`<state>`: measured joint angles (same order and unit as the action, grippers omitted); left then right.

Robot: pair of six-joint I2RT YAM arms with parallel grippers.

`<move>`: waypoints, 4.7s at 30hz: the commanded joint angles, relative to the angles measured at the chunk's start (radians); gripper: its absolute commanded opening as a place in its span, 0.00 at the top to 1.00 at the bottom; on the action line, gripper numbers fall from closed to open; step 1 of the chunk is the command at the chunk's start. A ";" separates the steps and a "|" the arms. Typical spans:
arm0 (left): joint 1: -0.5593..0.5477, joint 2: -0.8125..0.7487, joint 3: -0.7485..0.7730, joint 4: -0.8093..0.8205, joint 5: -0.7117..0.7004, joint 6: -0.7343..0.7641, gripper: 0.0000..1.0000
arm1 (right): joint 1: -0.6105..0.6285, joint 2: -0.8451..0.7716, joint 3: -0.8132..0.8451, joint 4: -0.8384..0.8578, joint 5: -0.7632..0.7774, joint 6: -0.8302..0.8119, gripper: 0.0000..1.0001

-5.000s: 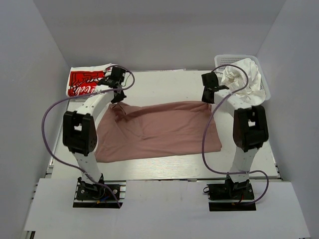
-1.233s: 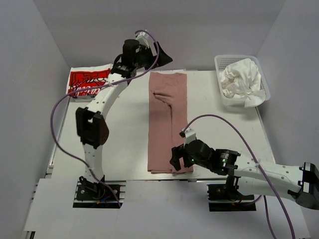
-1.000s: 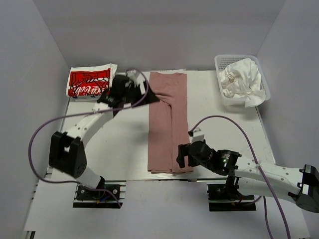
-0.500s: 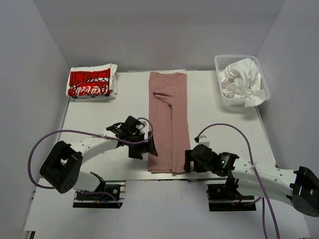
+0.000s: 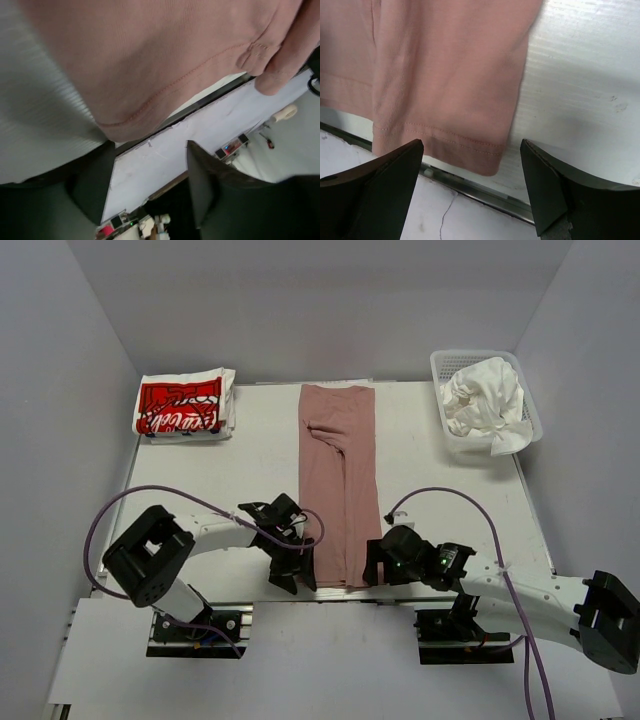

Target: Fold and stack the t-shirts

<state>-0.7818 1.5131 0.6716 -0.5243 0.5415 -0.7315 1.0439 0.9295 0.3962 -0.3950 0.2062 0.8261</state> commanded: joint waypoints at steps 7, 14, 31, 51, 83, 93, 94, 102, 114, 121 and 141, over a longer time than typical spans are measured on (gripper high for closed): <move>-0.031 0.084 0.015 0.015 -0.121 0.052 0.61 | -0.008 0.011 -0.017 -0.013 -0.076 0.010 0.44; -0.031 0.147 0.101 0.006 -0.133 0.070 1.00 | -0.015 0.063 0.032 0.019 0.022 -0.028 0.80; -0.007 -0.047 0.342 -0.085 -0.405 0.007 1.00 | -0.047 0.110 0.315 -0.053 0.237 -0.059 1.00; -0.034 -0.034 0.045 -0.045 -0.276 -0.068 0.37 | -0.088 0.152 0.201 0.001 -0.030 -0.082 1.00; 0.023 0.079 0.557 -0.172 -0.607 -0.095 1.00 | -0.168 0.285 0.469 -0.001 0.426 -0.106 1.00; 0.125 0.219 0.792 -0.215 -0.646 -0.029 1.00 | -0.286 0.452 0.628 0.119 0.391 -0.235 1.00; 0.148 0.245 0.807 -0.215 -0.646 -0.017 1.00 | -0.309 0.462 0.635 0.126 0.389 -0.251 1.00; 0.213 0.392 0.970 -0.206 -0.600 0.040 1.00 | -0.398 0.623 0.759 0.183 0.302 -0.321 1.00; 0.291 0.600 1.157 -0.165 -0.577 0.082 1.00 | -0.507 0.931 0.989 0.229 0.219 -0.364 1.00; 0.332 0.674 1.278 -0.160 -0.560 0.153 0.00 | -0.548 1.074 1.200 0.133 0.171 -0.370 0.19; 0.299 0.268 0.527 0.047 -0.416 0.136 0.00 | -0.544 0.583 0.517 0.237 -0.076 -0.344 0.10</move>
<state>-0.4751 1.8175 1.2514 -0.5392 0.0715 -0.5827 0.4984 1.5692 0.9539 -0.2077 0.2070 0.4877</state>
